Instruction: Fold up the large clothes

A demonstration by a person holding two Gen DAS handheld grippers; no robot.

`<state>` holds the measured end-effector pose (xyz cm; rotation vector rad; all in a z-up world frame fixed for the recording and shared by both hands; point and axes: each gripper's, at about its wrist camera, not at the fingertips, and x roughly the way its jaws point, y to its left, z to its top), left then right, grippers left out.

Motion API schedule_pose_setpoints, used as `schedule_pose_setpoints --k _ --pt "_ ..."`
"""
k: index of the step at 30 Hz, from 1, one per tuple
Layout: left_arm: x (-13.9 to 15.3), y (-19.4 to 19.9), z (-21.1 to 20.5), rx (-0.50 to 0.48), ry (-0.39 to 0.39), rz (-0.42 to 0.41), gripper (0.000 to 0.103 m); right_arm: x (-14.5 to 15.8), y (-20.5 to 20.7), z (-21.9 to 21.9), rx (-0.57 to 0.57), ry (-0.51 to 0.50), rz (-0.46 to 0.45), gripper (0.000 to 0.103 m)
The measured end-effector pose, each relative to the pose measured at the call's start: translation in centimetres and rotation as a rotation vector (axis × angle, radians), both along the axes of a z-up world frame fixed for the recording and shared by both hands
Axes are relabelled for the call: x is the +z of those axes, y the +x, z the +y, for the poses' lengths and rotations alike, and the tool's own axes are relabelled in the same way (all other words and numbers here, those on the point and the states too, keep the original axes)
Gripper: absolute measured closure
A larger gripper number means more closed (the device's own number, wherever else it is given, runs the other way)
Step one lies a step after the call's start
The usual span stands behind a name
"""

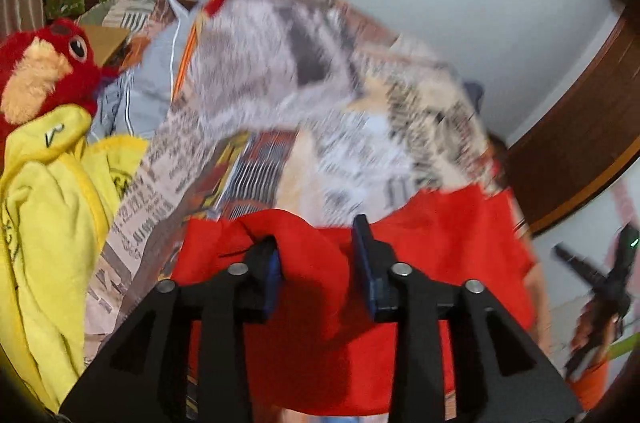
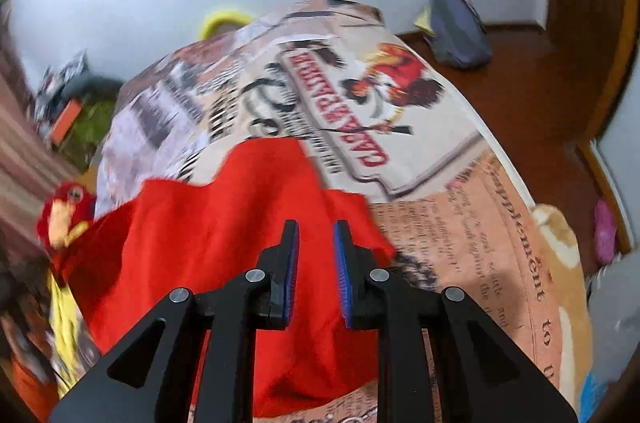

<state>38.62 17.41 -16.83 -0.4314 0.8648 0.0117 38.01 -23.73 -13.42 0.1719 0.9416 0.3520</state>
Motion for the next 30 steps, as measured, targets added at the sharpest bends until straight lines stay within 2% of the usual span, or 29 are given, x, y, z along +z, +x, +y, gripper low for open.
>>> schedule_pose_setpoints --k 2,5,6,7,9,12,15,18,20,22,23,24,25,27,30 --pt "1.5 -0.3 -0.5 -0.004 0.022 -0.024 0.063 0.2 -0.3 2.2 0.052 0.0 -0.011 0.085" --pt "3.2 -1.0 -1.9 -0.013 0.126 -0.065 0.058 0.3 -1.0 5.5 0.136 0.006 -0.027 0.066" --pt "3.6 -1.2 -2.1 -0.012 0.143 -0.083 0.05 0.3 -1.4 6.9 0.171 -0.005 -0.038 0.06" --pt "3.9 -1.6 -2.4 -0.006 0.162 -0.104 0.041 0.1 -1.7 8.0 0.193 -0.018 -0.05 0.059" --pt "3.7 -2.0 -3.1 -0.017 0.18 -0.115 0.035 -0.3 -2.4 9.9 0.234 -0.055 -0.073 0.059" --pt "1.7 -1.7 -5.0 -0.095 0.215 -0.048 0.035 -1.8 -3.3 12.6 0.311 -0.088 -0.057 0.052" --pt "-2.1 -1.4 -7.6 -0.171 0.255 0.033 0.035 -4.0 -3.8 14.2 0.361 -0.155 -0.023 0.046" --pt "-5.8 -1.5 -9.5 -0.233 0.247 0.11 0.035 -5.9 -4.4 14.6 0.397 -0.261 -0.011 0.046" --pt "-8.2 -1.8 -10.3 -0.263 0.233 0.164 0.035 -6.2 -5.0 13.7 0.403 -0.279 -0.035 0.038" --pt "-9.6 -2.3 -10.7 -0.263 0.244 0.166 0.032 -6.2 -5.3 12.7 0.399 -0.271 -0.043 0.026" --pt "-9.9 -2.8 -10.6 -0.252 0.248 0.142 0.03 -6.2 -5.5 12.2 0.402 -0.257 -0.038 0.026" --pt "-9.9 -3.1 -10.5 -0.24 0.259 0.134 0.022 -6.3 -5.5 11.7 0.408 -0.231 -0.027 0.026" --pt "-9.9 -3.5 -10.3 -0.225 0.281 0.13 0.018 -6.3 -5.5 11.1 0.41 -0.201 -0.015 0.026" --pt "-9.8 -4.4 -10.0 -0.209 0.312 0.117 0.018 -6.3 -5.8 10.3 0.397 -0.162 0.0 0.026" --pt "-9.8 -5.6 -9.2 -0.196 0.31 0.113 0.018 -6.0 -6.1 9.4 0.354 -0.136 0.007 0.025"
